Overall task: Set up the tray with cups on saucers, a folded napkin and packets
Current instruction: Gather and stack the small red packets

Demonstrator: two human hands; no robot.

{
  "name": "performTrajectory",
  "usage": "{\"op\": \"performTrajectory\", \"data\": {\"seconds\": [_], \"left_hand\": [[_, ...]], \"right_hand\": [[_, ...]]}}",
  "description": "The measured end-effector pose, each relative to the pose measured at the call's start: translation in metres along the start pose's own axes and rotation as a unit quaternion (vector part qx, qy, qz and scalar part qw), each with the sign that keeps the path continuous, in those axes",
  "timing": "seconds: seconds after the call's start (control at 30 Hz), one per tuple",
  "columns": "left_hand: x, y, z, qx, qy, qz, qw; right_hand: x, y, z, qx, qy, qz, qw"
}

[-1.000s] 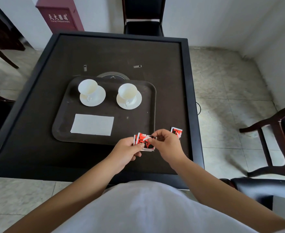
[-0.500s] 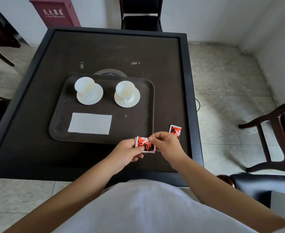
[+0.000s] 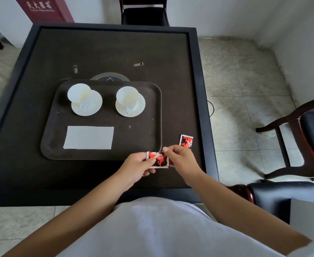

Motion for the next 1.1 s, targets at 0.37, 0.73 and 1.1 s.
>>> {"op": "performTrajectory", "data": {"seconds": [0.37,0.73,1.1], "left_hand": [[0.011,0.000,-0.007,0.002,0.038,0.016,0.999],[0.021,0.010,-0.002,-0.012,0.046,0.036,0.998],[0.021,0.015,0.008,-0.029,0.037,-0.025,0.999]], "right_hand": [[0.063,0.037,0.055,-0.191,-0.179,0.267,0.927],[0.064,0.038,0.048,-0.181,-0.106,0.221,0.952],[0.021,0.035,-0.014,-0.103,0.106,-0.066,0.987]]}}
Point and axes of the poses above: each hand's wrist, its own x-axis towards the middle knuckle, its own y-axis out of the back of the hand, z = x × y, the point moved 1 cm from there along x, towards the middle knuckle, and after that the axes turned 8 degrees about y, right-handed, at the moved point
